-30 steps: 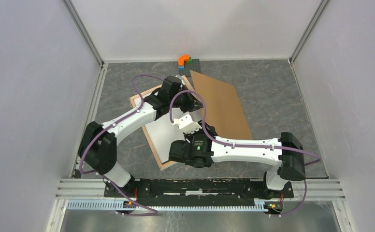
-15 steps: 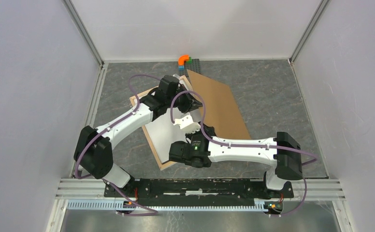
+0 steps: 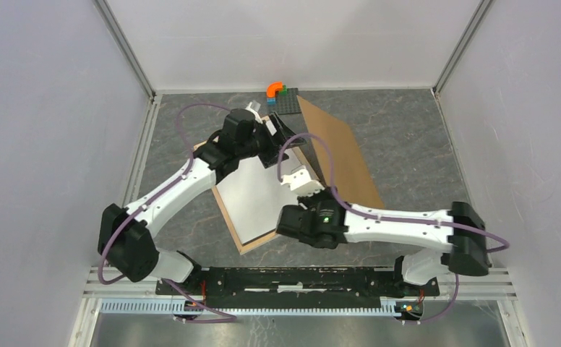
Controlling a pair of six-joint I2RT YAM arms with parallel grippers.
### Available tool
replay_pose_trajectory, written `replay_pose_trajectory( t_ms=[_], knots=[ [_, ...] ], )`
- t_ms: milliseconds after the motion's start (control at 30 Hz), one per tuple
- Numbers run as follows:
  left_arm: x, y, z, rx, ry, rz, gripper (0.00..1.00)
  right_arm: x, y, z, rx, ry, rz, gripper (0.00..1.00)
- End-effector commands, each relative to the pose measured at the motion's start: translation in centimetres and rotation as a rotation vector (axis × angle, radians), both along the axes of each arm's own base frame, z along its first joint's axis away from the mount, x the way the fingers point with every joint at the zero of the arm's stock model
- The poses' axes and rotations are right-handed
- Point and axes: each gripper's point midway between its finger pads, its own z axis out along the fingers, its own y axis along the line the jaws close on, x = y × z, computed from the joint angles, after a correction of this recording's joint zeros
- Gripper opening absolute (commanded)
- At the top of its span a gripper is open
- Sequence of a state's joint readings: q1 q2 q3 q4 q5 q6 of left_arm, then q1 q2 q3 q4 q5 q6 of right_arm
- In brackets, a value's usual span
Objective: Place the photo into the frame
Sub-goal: Place the photo frame item in the photo frame.
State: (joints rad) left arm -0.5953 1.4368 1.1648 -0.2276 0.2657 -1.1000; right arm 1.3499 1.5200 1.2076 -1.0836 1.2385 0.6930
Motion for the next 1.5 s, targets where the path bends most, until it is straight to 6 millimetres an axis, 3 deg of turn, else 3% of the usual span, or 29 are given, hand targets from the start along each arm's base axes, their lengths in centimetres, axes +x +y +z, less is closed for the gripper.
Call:
replay_pose_trajectory(
  t_ms=[0, 100, 300, 500, 600, 800, 933, 1100, 1233, 1467],
  knots=[
    [-0.1, 2.8, 5.1, 0.057, -0.238, -0.046, 0.91, 1.5, -2.4, 3.6, 0.177, -0.105, -0.046, 0.00],
    [-0.3, 6.0, 7.7, 0.120, -0.348, -0.002, 0.93, 2.0, -4.7, 5.7, 0.238, -0.135, -0.050, 0.00],
    [-1.6, 13.1, 12.8, 0.336, -0.569, 0.180, 0.98, 3.5, -7.1, 10.6, 0.440, -0.165, 0.007, 0.00],
    [-3.6, 18.0, 16.7, 0.457, -0.717, 0.312, 1.00, 4.9, -7.6, 16.7, 0.553, -0.226, 0.047, 0.00],
    [-4.2, 19.5, 17.7, 0.500, -0.758, 0.355, 1.00, 5.6, -6.4, 19.6, 0.643, -0.242, 0.111, 0.00],
    [-4.7, 21.9, 18.2, 0.604, -0.799, 0.414, 1.00, 7.5, -0.1, 22.7, 0.836, -0.151, 0.318, 0.00],
    [-4.5, 23.0, 17.5, 0.677, -0.804, 0.441, 1.00, 8.7, 4.0, 22.7, 1.022, -0.037, 0.481, 0.00],
    [-4.4, 23.8, 15.9, 0.711, -0.810, 0.471, 1.00, 9.5, 7.1, 19.1, 1.272, 0.139, 0.602, 0.00],
    [-4.3, 23.9, 15.0, 0.708, -0.820, 0.482, 1.00, 10.1, 7.3, 14.8, 1.444, 0.236, 0.616, 0.00],
    [-3.4, 23.6, 12.9, 0.746, -0.793, 0.467, 1.00, 9.4, 7.5, 9.2, 1.663, 0.400, 0.601, 0.00]
  ],
)
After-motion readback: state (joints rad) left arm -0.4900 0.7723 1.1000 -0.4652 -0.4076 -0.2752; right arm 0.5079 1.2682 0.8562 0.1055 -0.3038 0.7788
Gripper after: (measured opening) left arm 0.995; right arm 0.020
